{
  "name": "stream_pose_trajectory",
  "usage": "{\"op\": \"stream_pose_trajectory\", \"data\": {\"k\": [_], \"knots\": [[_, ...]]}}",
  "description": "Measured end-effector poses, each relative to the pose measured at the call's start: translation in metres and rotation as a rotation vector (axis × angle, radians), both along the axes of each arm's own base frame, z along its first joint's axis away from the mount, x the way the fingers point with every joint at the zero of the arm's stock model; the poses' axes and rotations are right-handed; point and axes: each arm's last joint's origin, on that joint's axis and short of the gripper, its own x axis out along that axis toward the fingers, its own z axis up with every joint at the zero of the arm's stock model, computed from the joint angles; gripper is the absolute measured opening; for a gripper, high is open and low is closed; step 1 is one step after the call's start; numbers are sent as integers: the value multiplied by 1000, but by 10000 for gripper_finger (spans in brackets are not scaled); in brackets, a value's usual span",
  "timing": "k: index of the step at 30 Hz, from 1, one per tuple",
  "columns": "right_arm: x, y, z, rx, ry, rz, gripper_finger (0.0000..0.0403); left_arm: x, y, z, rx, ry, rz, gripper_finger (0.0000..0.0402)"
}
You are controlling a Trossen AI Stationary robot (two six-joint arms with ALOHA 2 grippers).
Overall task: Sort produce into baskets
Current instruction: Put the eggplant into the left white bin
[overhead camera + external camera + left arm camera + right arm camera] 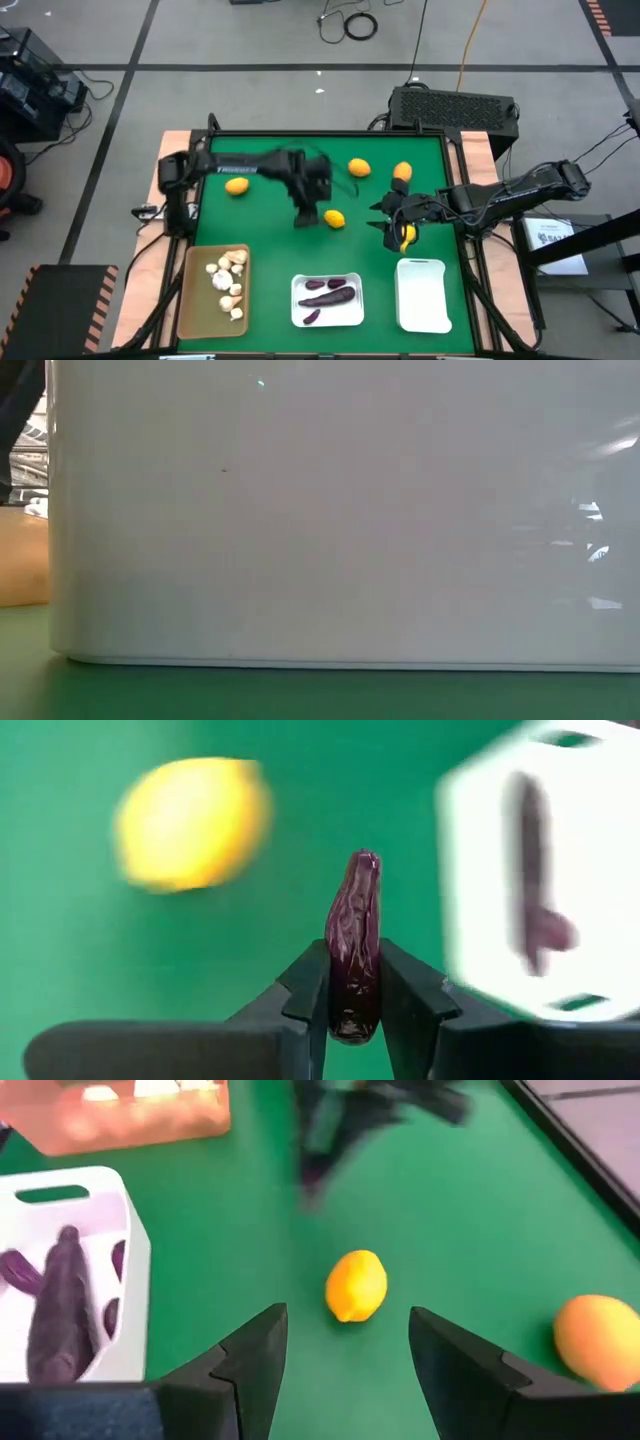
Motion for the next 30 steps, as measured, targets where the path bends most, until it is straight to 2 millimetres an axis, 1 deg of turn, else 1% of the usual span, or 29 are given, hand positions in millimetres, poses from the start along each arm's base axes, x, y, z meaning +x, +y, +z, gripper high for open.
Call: {"op": "stream_pose_trajectory", "data": {"k": [3, 6, 9, 11, 14, 17, 21, 24, 26, 30], "knots": [[-1, 3, 0, 36, -5, -12, 200, 5, -54, 11, -7, -44, -106, 74], [-1, 9, -1, 73, -16, -11, 200, 6, -111, 13, 0, -83, -230, 74], [-2, 16, -4, 97, -33, 8, 200, 3, -165, 11, 98, -140, -303, 74], [-3, 21, -5, 112, -41, 18, 200, -1, -194, 9, 196, -177, -320, 74], [-3, 26, -5, 132, -47, 17, 200, -6, -223, 12, 340, -271, -299, 73], [-2, 31, -3, 153, -82, 6, 200, -7, -239, 17, 437, -352, -178, 73], [1, 40, -5, 169, -91, 29, 200, -9, -245, 18, 395, -340, -81, 73], [5, 44, -8, 167, -94, 46, 200, -12, -248, 11, 389, -318, -78, 74], [8, 45, -10, 166, -93, 45, 200, -15, -251, 6, 406, -303, -91, 82], [9, 44, -11, 156, -92, 42, 200, -18, -252, 1, 416, -295, -102, 122]]}}
